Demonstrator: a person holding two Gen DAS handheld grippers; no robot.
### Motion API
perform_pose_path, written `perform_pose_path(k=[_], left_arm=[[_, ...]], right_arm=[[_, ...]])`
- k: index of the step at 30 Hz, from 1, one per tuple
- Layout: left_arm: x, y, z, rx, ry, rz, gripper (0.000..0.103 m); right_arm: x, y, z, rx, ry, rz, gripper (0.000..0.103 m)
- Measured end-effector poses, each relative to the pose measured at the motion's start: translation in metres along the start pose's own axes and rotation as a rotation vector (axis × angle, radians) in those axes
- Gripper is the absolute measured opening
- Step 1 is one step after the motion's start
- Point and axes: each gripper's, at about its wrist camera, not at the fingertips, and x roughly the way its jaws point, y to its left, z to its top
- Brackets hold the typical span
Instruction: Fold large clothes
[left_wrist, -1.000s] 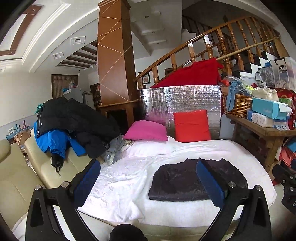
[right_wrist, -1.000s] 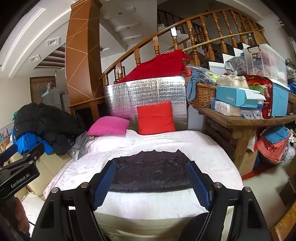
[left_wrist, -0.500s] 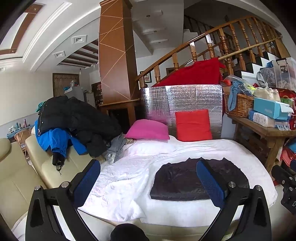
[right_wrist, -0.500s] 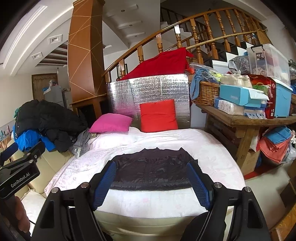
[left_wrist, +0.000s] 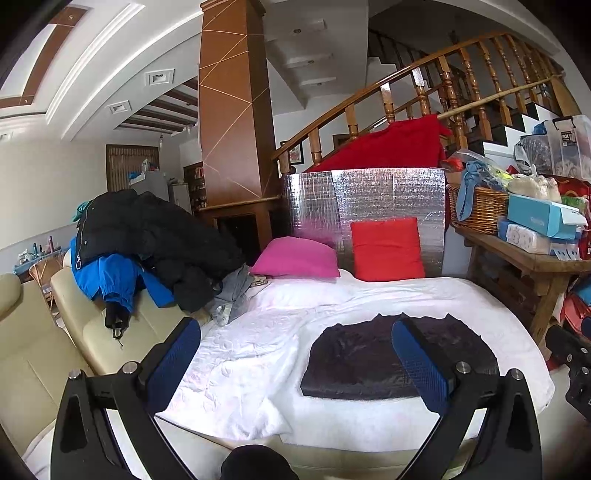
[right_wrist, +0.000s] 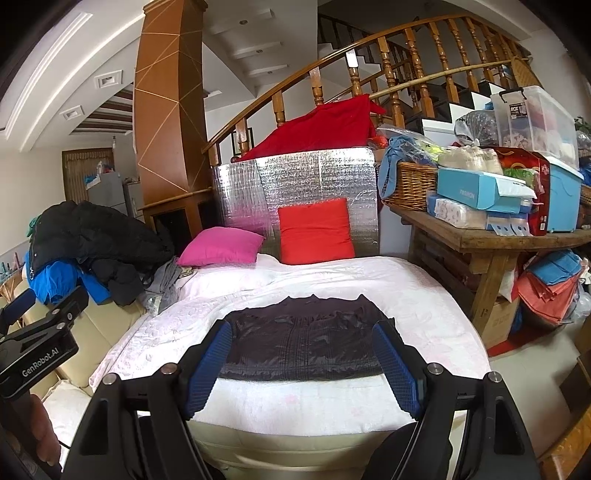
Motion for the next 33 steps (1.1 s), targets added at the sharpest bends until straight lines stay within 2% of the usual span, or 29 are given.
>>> perform_pose_path(k=[19,33], left_arm=[[0.002,0.001,0.001,0.004,0.002,0.008,0.103],[0.023,0.004,0.001,0.0,0.032,0.004,0.103]], right_arm=[[0.003,-0.001,0.003,-0.004,0.004,0.002,0.081],[0.031,0.005,0.01,-0.026,0.035,-0.007,0.081]])
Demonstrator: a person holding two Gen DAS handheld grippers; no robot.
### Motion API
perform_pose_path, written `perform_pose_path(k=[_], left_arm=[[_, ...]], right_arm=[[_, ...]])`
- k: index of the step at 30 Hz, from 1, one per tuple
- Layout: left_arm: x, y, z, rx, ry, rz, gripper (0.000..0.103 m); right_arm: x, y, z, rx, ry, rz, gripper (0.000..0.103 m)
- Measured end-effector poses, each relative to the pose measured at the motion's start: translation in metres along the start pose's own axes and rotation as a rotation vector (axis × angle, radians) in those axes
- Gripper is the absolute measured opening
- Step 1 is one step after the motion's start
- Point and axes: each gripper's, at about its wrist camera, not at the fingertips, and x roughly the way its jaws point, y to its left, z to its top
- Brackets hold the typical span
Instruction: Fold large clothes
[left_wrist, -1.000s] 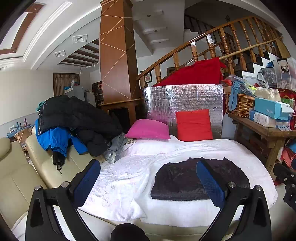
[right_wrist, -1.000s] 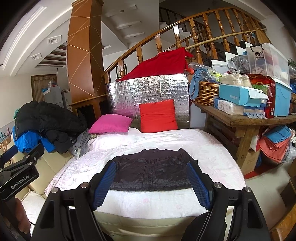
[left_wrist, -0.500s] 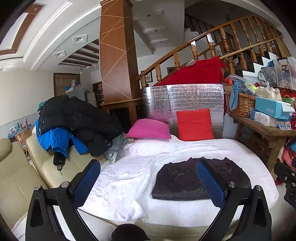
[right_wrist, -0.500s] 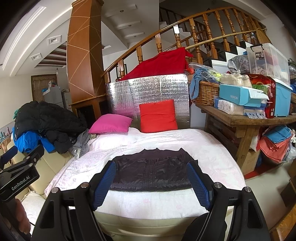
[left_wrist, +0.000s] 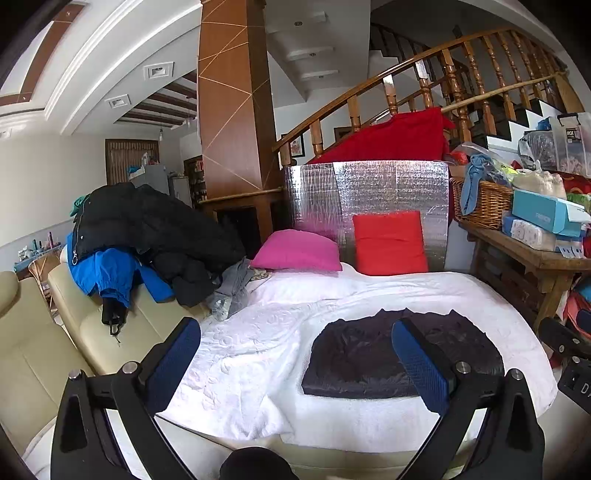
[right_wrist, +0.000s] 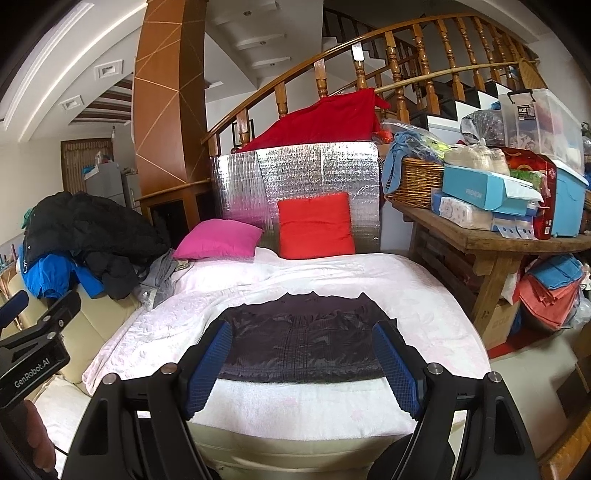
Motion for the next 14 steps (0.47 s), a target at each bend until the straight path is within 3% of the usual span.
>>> perform_pose_path(k=[10,14], left_arm=[[0.033,-0.015,0.004,0.015,0.039,-0.036,0.103],[0.072,-0.014,0.009,-0.018,0.104,-0.121,0.103]], right_arm=[[0.031,-0.005,0.007,0.0,0.029,0.002,0.081],[0.057,-0.017,0.013,0.003,0.047,0.001,0.081]])
